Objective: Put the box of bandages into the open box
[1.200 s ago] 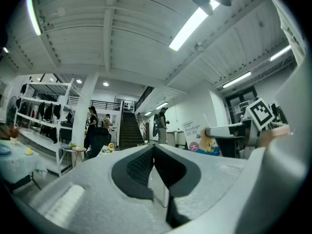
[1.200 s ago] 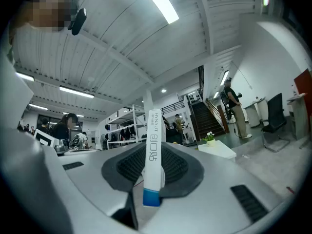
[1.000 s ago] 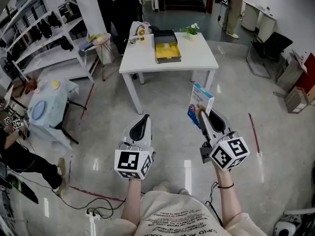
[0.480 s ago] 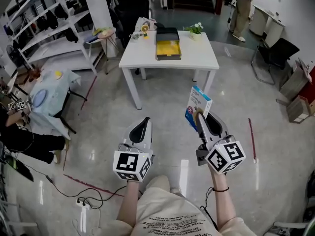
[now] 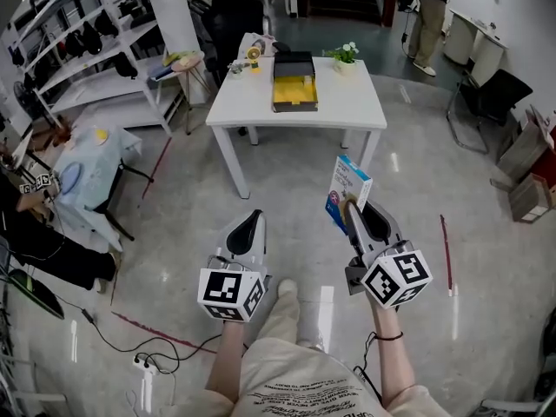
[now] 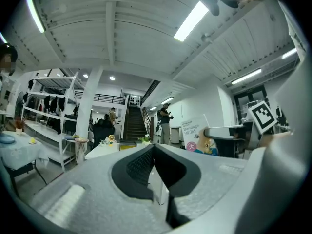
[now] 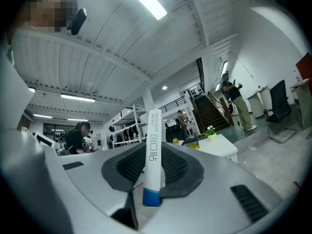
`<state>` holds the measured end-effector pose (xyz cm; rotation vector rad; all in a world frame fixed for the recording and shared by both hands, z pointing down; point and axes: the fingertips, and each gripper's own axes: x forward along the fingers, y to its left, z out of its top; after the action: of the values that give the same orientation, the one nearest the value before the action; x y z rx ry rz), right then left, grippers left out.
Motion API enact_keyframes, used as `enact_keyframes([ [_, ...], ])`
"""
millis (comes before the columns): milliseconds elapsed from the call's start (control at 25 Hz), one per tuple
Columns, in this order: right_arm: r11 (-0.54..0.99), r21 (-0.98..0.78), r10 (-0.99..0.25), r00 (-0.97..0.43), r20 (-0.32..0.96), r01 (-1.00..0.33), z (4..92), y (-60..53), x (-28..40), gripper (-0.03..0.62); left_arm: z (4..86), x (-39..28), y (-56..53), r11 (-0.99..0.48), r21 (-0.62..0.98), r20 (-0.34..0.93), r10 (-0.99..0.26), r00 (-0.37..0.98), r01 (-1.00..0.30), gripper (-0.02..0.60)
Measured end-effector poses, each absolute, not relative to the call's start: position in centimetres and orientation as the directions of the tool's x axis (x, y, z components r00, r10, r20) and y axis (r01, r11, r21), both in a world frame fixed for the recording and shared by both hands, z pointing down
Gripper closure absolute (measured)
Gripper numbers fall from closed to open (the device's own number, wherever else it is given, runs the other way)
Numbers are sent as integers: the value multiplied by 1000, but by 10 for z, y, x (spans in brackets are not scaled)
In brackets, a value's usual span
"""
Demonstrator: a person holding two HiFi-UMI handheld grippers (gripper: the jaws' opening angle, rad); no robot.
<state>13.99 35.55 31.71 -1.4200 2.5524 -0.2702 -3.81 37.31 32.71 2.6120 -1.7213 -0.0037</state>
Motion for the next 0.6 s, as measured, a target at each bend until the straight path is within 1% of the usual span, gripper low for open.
enact_keyframes([
  [280,518,-286,-851,-520,-75,-806,339,294,133,504,344,-43,309,-399,37,19,-916,400,-916,560],
  [600,506,-307,-855,-515,-58,-806,342,188,114,504,348,-61,197,-416,51,45,-907,419,-908,560],
])
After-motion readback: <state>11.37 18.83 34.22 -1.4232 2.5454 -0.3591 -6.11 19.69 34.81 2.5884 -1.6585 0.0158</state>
